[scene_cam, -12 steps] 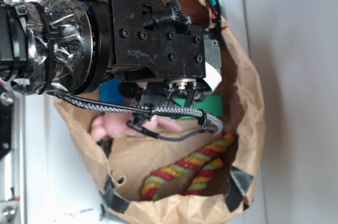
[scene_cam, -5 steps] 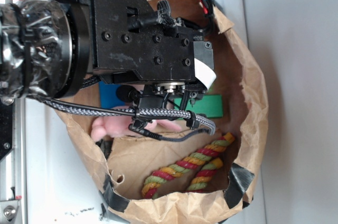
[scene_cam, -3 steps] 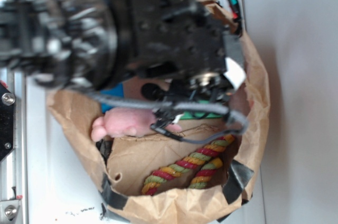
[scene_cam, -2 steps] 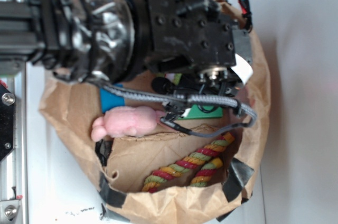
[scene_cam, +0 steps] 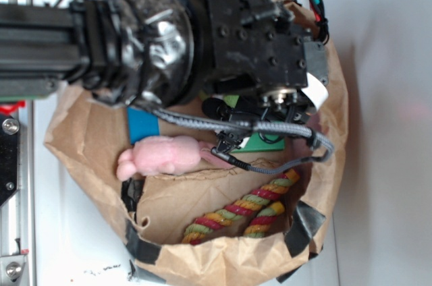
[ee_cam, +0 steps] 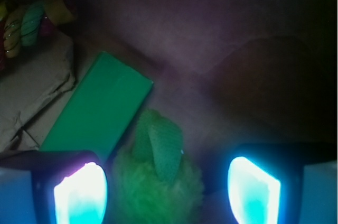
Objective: Grab the green animal.
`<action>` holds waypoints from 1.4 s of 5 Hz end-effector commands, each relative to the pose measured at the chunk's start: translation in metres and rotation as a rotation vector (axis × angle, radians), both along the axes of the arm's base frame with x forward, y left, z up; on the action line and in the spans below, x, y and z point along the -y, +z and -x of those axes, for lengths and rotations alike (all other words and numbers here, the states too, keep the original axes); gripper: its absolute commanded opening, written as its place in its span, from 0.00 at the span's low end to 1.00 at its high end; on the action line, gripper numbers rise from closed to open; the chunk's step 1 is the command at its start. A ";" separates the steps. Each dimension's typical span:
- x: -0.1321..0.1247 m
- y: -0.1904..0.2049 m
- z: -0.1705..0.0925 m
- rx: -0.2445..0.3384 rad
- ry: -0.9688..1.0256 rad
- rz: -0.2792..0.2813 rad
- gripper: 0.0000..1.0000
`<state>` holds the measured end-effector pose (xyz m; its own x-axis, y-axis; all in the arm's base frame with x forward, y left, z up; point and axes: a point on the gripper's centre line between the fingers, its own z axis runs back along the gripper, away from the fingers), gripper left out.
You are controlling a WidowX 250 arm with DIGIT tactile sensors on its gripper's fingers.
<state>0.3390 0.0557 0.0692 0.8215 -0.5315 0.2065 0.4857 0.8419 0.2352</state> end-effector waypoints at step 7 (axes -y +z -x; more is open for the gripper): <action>0.005 -0.012 0.027 -0.017 -0.012 -0.064 1.00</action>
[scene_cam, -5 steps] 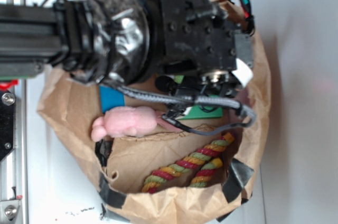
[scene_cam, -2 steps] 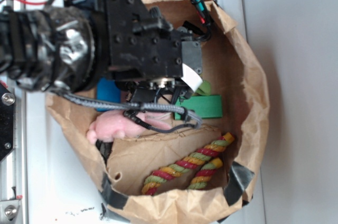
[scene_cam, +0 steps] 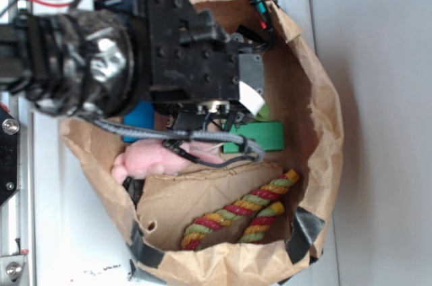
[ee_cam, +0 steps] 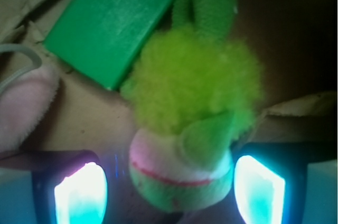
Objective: Grab the green animal.
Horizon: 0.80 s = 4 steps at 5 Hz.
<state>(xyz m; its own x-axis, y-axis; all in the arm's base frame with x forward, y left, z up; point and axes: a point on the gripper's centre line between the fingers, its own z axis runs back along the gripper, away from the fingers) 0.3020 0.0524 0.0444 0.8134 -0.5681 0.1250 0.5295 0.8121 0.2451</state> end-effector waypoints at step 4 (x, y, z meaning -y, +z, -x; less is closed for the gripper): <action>0.005 0.023 -0.021 0.061 0.054 0.013 1.00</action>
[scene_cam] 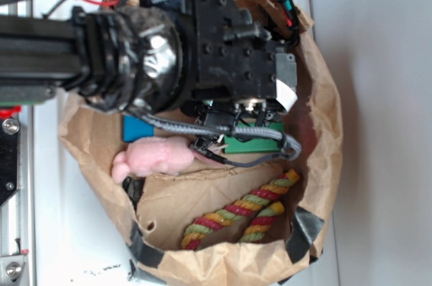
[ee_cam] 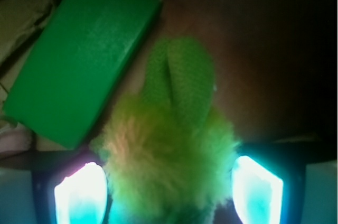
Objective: Grab the green animal.
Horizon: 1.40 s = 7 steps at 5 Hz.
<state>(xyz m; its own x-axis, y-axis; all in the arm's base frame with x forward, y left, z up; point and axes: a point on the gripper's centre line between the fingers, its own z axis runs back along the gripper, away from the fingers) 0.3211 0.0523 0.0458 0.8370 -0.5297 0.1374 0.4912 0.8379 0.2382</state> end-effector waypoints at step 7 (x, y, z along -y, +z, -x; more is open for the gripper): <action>-0.001 0.033 -0.002 0.069 0.087 0.037 0.00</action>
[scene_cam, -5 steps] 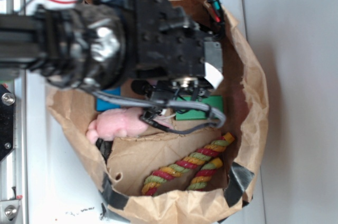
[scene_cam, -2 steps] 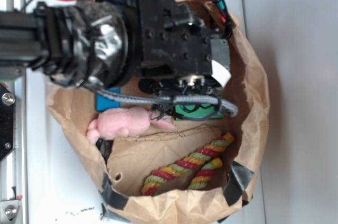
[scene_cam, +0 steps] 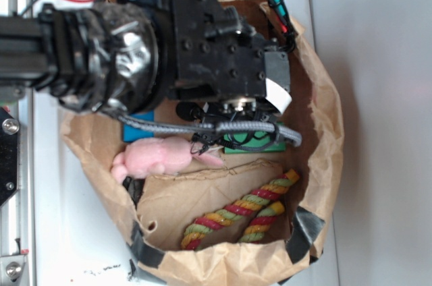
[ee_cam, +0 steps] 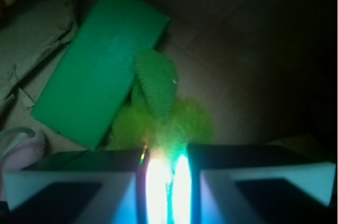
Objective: Grab the green animal.
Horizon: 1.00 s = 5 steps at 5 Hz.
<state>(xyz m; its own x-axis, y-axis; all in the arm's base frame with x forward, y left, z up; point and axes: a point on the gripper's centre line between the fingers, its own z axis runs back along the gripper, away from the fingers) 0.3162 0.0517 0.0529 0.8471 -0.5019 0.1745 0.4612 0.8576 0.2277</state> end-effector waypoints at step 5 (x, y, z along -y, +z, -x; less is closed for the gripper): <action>-0.011 0.089 -0.003 0.026 0.489 0.198 0.00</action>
